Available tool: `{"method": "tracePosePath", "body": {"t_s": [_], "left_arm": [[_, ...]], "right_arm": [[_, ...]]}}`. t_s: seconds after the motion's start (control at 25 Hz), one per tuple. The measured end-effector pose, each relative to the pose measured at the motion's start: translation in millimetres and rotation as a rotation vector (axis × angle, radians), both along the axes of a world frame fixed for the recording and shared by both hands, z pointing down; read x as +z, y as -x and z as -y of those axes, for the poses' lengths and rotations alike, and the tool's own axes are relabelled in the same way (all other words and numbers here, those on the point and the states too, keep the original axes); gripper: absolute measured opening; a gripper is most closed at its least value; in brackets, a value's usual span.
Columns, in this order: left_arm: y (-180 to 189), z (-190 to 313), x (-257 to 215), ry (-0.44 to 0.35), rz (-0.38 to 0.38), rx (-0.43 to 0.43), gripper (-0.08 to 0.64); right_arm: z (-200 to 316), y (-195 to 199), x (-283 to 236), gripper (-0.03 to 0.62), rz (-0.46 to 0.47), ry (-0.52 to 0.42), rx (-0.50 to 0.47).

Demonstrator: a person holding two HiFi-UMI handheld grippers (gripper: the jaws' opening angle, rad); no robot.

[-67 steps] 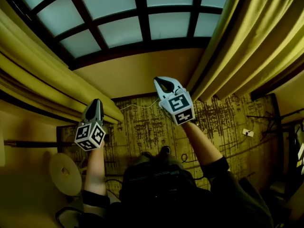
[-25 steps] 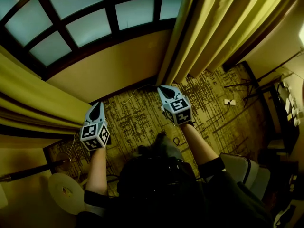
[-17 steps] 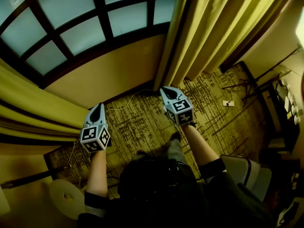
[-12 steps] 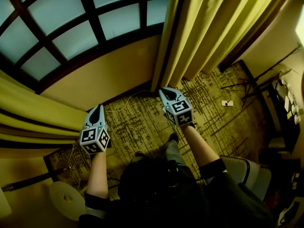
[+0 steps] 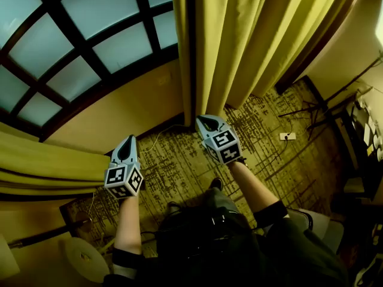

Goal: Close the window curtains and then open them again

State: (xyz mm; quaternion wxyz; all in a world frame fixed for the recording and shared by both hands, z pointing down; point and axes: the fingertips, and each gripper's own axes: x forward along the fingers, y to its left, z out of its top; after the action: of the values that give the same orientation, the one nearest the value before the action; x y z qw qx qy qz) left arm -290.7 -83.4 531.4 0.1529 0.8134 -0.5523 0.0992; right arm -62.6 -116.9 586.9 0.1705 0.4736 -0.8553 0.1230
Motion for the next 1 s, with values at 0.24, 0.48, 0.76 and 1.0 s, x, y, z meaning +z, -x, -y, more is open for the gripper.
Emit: {"method": "tracePosePath", "body": {"t_s": [0.24, 0.48, 0.76, 1.0], "left_arm": [[-82.7, 34.3, -18.8, -0.029, -0.005, -0.004, 0.003], [-150.1, 75.4, -43.7, -0.069, -0.004, 0.036, 0.003], [-201.8, 151.7, -82.4, -0.173, 0.022, 0.13, 0.093], [-225.6, 233.5, -145.0, -0.282, -0.008, 0.144, 0.384]], "right_arm": [[26.2, -56.1, -13.3, 0.0, 0.019, -0.012, -0.051], [50.5, -98.0, -16.2, 0.0, 0.03, -0.029, -0.062], [87.5, -113.3, -29.0, 0.0, 0.043, -0.04, -0.044], [138.6, -134.1, -39.2, 0.034, -0.006, -0.078, 0.027]]}}
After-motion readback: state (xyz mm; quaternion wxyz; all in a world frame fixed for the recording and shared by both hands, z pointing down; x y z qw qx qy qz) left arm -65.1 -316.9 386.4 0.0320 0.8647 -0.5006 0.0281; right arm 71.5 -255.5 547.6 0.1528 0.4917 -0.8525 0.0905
